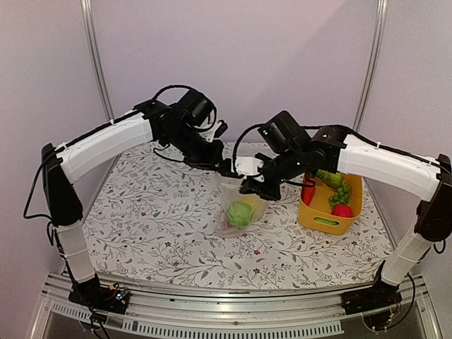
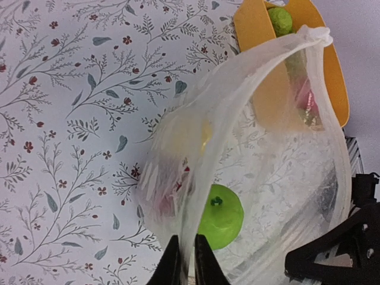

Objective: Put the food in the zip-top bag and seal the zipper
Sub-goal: Adjust the zipper food storage bag at the center of the board, then pass from the left arm to the right

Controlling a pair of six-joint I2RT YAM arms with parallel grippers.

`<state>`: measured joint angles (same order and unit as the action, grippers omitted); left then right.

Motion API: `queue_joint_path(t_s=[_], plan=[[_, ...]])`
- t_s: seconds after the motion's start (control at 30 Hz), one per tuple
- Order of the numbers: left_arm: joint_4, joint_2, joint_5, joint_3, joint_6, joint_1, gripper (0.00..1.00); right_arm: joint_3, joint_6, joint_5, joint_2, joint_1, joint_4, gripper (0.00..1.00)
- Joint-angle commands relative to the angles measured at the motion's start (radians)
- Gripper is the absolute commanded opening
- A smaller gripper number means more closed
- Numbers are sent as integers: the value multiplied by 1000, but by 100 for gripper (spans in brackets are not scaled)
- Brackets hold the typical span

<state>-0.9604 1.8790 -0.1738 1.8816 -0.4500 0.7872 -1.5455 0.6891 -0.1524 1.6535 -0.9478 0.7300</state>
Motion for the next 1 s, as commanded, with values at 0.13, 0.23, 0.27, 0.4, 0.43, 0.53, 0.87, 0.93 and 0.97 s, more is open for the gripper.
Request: queue_joint_path(t_s=[0.13, 0.23, 0.27, 0.4, 0.43, 0.53, 0.87, 0.93, 0.97], plan=[[-9, 38, -5, 65, 63, 8, 3, -80, -41, -48, -9, -10, 47, 26], [11, 39, -1, 65, 98, 7, 3, -88, -48, -73, -68, 13, 65, 41], [17, 41, -2, 66, 110, 6, 2, -88, -57, -91, -86, 33, 70, 45], [23, 57, -1, 86, 139, 4, 7, -75, -90, -199, -157, 191, 90, 50], [18, 63, 7, 96, 144, 3, 12, -66, -103, -231, -172, 241, 95, 50], [3, 69, 23, 114, 146, 3, 21, -14, -128, -297, -205, 397, 97, 50], [-23, 52, 33, 54, 151, 29, 19, 273, -194, -178, -339, 624, -27, 51], [-21, 51, 48, 60, 154, 38, 16, 303, -185, -137, -354, 624, -40, 51], [-16, 50, 50, 65, 159, 42, 14, 303, -183, -145, -348, 624, -39, 51]])
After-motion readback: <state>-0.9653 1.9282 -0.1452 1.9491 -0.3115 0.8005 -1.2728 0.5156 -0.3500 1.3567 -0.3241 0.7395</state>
